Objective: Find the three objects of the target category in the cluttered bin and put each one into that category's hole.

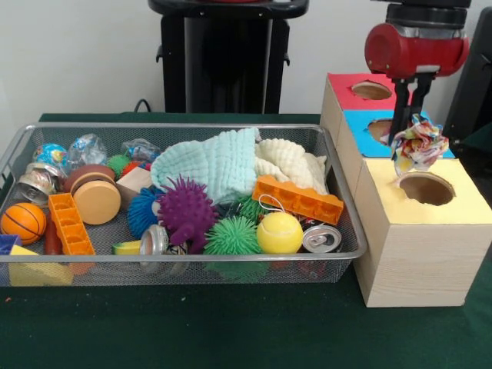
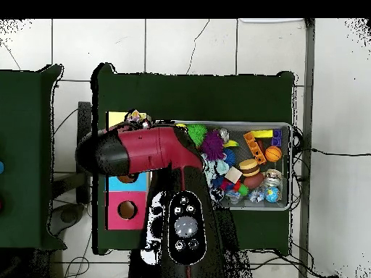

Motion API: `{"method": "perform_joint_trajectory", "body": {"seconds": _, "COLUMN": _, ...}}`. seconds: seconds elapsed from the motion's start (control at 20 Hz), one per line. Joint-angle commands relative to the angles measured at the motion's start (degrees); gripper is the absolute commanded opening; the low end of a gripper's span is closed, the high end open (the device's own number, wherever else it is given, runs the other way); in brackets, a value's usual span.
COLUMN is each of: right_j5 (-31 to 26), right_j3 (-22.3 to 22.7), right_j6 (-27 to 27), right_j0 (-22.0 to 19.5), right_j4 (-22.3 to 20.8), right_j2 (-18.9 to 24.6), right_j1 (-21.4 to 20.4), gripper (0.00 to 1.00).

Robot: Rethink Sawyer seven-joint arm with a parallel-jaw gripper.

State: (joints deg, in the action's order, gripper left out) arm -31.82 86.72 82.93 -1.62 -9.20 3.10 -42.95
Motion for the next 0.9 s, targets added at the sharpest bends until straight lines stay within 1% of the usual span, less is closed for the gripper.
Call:
{"method": "perform_joint_trajectory", "body": {"seconds": 0.05, "right_j5": -3.19, "right_j3": 1.28, "right_j6": -0.21, "right_j0": -3.20, "right_j4": -0.39, "right_j2": 5.48, "right_j1": -1.13, "gripper": 0.00}}
{"method": "perform_joint_trajectory", "body": {"seconds": 0.35, "right_j5": -2.48, "right_j3": 2.00, "right_j6": -0.07, "right_j0": -3.24, "right_j4": -1.25, "right_j2": 5.85, "right_j1": -1.12, "gripper": 0.00}}
{"method": "perform_joint_trajectory", "body": {"seconds": 0.65, "right_j5": -0.17, "right_j3": 2.81, "right_j6": 0.15, "right_j0": -3.10, "right_j4": -2.71, "right_j2": 5.75, "right_j1": -0.97, "gripper": 0.00}}
{"method": "perform_joint_trajectory", "body": {"seconds": 0.9, "right_j5": 1.49, "right_j3": 4.33, "right_j6": 1.03, "right_j0": -2.68, "right_j4": -3.38, "right_j2": 5.47, "right_j1": -1.41, "gripper": 0.00}}
